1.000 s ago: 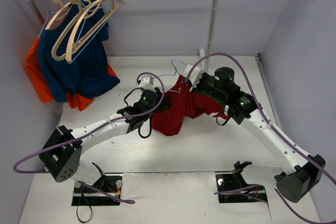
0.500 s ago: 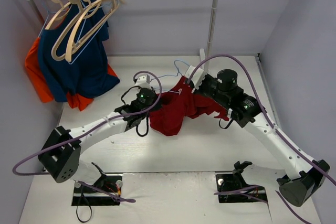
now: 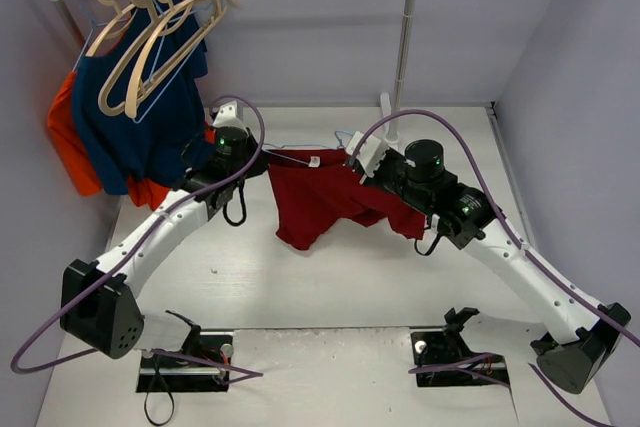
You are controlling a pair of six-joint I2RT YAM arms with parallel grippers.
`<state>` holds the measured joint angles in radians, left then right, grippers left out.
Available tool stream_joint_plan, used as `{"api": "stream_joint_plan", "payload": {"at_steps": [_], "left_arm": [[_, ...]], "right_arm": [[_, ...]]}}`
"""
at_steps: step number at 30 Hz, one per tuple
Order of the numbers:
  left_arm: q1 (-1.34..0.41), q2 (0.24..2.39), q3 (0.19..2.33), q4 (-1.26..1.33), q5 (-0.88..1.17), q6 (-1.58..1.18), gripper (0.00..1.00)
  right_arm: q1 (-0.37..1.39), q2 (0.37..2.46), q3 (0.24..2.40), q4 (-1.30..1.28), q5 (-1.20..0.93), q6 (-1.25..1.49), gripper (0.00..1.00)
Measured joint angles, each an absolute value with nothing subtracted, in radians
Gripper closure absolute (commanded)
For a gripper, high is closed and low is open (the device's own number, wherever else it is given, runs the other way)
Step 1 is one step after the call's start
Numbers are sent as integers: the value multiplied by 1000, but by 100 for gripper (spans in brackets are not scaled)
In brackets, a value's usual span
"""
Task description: Place the t-shirt on the hanger
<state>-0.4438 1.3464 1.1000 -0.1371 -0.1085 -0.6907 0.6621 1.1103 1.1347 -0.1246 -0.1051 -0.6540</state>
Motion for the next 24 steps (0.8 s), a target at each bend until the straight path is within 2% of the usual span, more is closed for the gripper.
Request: {"api": "stream_joint_plan", "payload": {"at_steps": [13, 24], "left_arm": [[-304, 1386, 1363, -343, -7, -531, 100], [-274, 1415, 1462, -432, 100, -454, 100]], "right_arm": [[677, 1102, 1131, -123, -61, -658, 100], [677, 1102, 1125, -121, -63, -657, 100]]}}
